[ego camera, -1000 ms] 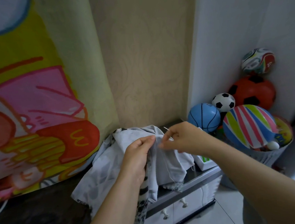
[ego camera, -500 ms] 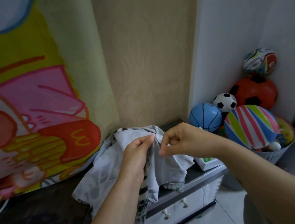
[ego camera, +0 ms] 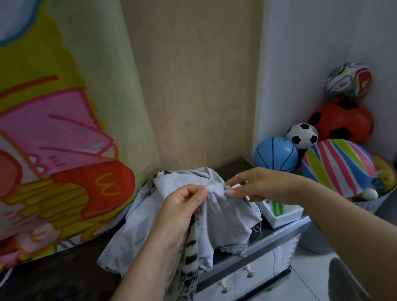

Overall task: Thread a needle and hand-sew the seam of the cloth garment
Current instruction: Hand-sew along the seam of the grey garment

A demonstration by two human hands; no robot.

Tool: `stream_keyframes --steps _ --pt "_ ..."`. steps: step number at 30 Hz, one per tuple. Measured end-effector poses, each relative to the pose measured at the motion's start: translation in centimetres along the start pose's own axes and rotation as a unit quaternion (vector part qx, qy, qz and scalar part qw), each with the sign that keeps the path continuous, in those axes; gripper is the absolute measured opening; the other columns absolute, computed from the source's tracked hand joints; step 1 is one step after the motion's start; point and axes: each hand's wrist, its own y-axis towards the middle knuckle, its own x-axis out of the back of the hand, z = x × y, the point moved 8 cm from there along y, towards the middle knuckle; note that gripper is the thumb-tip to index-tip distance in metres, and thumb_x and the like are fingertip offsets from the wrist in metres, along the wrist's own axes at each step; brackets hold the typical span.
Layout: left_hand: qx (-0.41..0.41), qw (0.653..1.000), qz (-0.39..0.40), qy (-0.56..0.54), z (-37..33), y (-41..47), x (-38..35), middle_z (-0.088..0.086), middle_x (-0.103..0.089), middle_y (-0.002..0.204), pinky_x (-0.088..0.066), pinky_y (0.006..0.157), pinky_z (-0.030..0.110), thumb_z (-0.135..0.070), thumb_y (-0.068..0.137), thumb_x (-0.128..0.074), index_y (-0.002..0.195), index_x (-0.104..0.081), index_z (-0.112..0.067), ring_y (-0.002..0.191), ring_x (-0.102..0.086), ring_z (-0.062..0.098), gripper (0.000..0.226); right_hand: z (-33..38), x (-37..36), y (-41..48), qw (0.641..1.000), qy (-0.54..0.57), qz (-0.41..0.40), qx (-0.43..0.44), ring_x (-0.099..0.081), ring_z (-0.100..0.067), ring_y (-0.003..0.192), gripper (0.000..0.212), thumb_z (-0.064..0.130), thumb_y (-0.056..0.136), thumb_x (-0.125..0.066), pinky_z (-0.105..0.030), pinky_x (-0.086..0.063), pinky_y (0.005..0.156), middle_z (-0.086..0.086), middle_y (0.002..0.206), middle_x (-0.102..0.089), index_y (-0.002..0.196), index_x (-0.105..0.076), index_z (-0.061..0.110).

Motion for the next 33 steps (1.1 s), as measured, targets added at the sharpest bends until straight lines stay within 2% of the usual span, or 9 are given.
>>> stream_keyframes --steps 3,6,11,16,21,24,26,30,33 --pt "-0.01 1.0 0.021 0.008 -0.2 -0.1 0.0 -0.01 -0.068 0.075 -0.044 0.082 0.023 -0.033 0.072 -0.066 0.07 -0.074 -0.028 0.077 -0.06 0.001 0.01 0.0 -0.6 0.1 0.999 0.02 0.029 0.005 -0.05 -0.015 0.086 0.044 0.042 0.073 -0.072 -0.026 -0.041 0.078 -0.007 0.101 -0.061 0.108 -0.068 0.016" --pt "-0.017 0.999 0.021 0.018 -0.3 0.0 0.3 -0.01 -0.069 0.077 -0.046 0.082 0.022 -0.034 0.073 -0.066 0.072 -0.074 -0.028 0.08 -0.061 0.002 0.01 0.8 -0.1 0.3 0.999 0.027 0.008 0.042 -0.05 -0.016 0.079 0.027 0.029 0.078 -0.072 -0.026 -0.041 0.074 -0.008 0.086 -0.06 0.092 -0.069 0.006" --pt "-0.06 0.993 -0.042 0.097 -0.8 0.3 1.5 -0.013 -0.071 0.073 -0.047 0.07 0.01 -0.014 0.086 -0.066 0.079 -0.071 -0.019 0.074 -0.063 -0.002 0.01 1.8 2.3 -0.4 0.985 0.098 -0.081 0.114 -0.052 -0.019 0.075 0.012 0.027 0.083 -0.067 -0.03 -0.045 0.078 -0.004 0.078 -0.066 0.078 -0.073 0.018" --pt "-0.054 0.988 -0.032 0.142 -0.7 0.4 0.9 -0.013 -0.071 0.073 -0.046 0.07 0.007 -0.015 0.087 -0.067 0.08 -0.072 -0.017 0.073 -0.063 -0.004 0.008 0.5 2.5 -0.6 0.988 0.075 -0.105 0.088 -0.052 -0.015 0.067 0.013 0.025 0.085 -0.066 -0.028 -0.046 0.074 -0.002 0.071 -0.065 0.077 -0.071 0.015" --pt "-0.006 0.991 -0.021 0.13 0.3 0.2 0.1 -0.018 -0.072 0.073 -0.044 0.067 0.004 -0.016 0.087 -0.067 0.078 -0.071 -0.023 0.072 -0.063 -0.009 0.013 -1.1 2.6 -0.4 0.985 -0.05 -0.161 0.021 -0.055 -0.012 0.064 0.013 0.029 0.088 -0.062 -0.024 -0.049 0.064 -0.003 0.076 -0.067 0.084 -0.069 0.019" --pt "0.005 0.99 -0.038 0.132 0.4 0.2 0.4 -0.014 -0.073 0.079 -0.049 0.074 0.009 -0.019 0.087 -0.068 0.079 -0.072 -0.024 0.079 -0.065 -0.002 0.011 0.2 3.0 -0.9 0.976 -0.083 -0.2 0.033 -0.059 -0.022 0.078 0.016 0.032 0.094 -0.051 -0.034 -0.051 0.077 -0.003 0.087 -0.064 0.096 -0.062 0.019" --pt "0.016 0.989 -0.046 0.137 0.5 0.3 0.6 -0.011 -0.074 0.081 -0.05 0.077 0.014 -0.021 0.087 -0.069 0.081 -0.073 -0.024 0.079 -0.065 0.002 0.008 1.6 2.7 -1.7 0.978 -0.075 -0.192 0.038 -0.059 -0.026 0.088 0.023 0.028 0.099 -0.041 -0.04 -0.051 0.083 -0.006 0.096 -0.062 0.103 -0.059 0.016" --pt "0.017 0.99 -0.044 0.133 0.7 0.4 0.7 -0.011 -0.074 0.08 -0.05 0.077 0.016 -0.021 0.086 -0.069 0.082 -0.074 -0.023 0.079 -0.066 0.002 0.007 3.0 -0.4 -2.5 0.987 -0.117 -0.1 0.039 -0.051 -0.005 0.056 0.028 0.012 0.099 -0.036 -0.018 -0.043 0.058 0.004 0.067 -0.055 0.093 -0.063 0.015" --pt "0.013 0.99 -0.051 0.129 0.7 0.4 0.7 -0.012 -0.073 0.078 -0.049 0.072 0.009 -0.019 0.086 -0.069 0.08 -0.073 -0.022 0.075 -0.065 -0.003 0.007 2.5 -2.9 -2.2 0.982 -0.184 -0.045 0.022 -0.052 0.006 0.048 0.029 0.009 0.098 -0.039 -0.011 -0.038 0.056 0.012 0.058 -0.056 0.085 -0.06 0.024"
